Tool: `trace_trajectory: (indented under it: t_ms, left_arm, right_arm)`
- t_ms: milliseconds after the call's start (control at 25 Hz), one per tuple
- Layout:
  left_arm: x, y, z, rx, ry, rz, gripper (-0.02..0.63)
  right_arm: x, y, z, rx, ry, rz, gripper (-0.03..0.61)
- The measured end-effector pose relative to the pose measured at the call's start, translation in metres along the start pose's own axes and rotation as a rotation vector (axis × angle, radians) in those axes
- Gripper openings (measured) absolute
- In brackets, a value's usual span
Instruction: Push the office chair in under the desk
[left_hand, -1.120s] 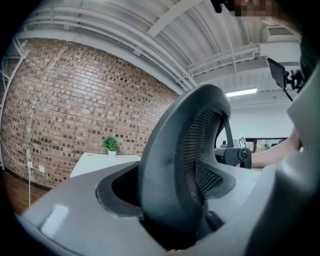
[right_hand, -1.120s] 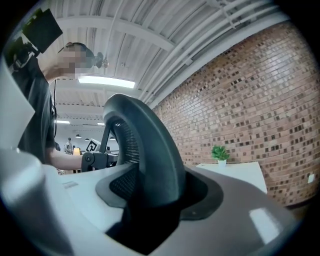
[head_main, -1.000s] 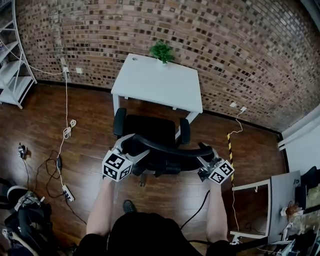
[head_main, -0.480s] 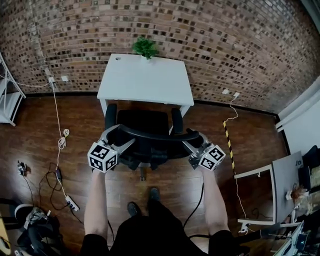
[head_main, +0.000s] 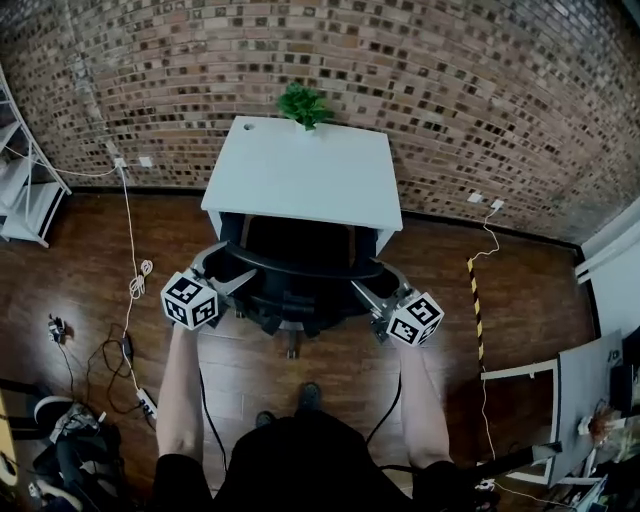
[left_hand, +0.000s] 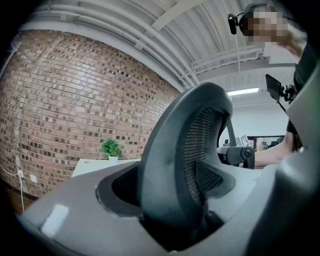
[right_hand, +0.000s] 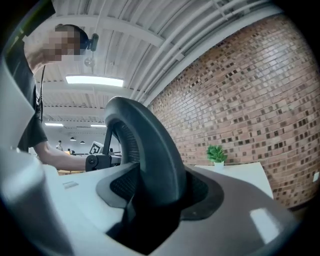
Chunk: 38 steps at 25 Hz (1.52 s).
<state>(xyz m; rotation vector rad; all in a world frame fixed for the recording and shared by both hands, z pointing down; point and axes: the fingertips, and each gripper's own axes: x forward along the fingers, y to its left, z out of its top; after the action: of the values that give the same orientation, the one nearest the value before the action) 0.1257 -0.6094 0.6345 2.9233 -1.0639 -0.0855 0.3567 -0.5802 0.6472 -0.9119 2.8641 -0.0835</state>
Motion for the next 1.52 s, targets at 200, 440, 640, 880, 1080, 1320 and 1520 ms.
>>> trace_trajectory:
  t_ms: [200,440,640,880,1080,1320,1520]
  left_arm:
    - [0.003,0.010,-0.006,-0.028,0.047,-0.010,0.437]
    - [0.044,0.061,-0.002,-0.014,0.038,0.020,0.443]
    - [0.064,0.095,-0.011,-0.023,0.031,0.019,0.443]
    - [0.094,0.127,-0.023,-0.027,0.018,0.016,0.442]
    - [0.103,0.136,-0.032,-0.018,0.020,0.013,0.442]
    - [0.113,0.155,-0.007,-0.004,0.036,0.003,0.440]
    - [0.117,0.179,0.000,0.003,0.022,0.010,0.442]
  right_arm:
    - [0.011,0.004,-0.002,0.046,0.058,-0.029,0.232]
    - [0.048,-0.053,0.007,-0.023,0.003,-0.030,0.230]
    - [0.075,-0.084,-0.007,-0.029,0.012,-0.038,0.232]
    - [0.097,-0.129,-0.025,-0.029,0.018,-0.044,0.233]
    - [0.101,-0.141,-0.035,-0.035,0.019,-0.039,0.233]
    - [0.122,-0.149,-0.005,-0.025,0.004,-0.056,0.235]
    - [0.142,-0.161,-0.004,-0.035,0.006,-0.069,0.235]
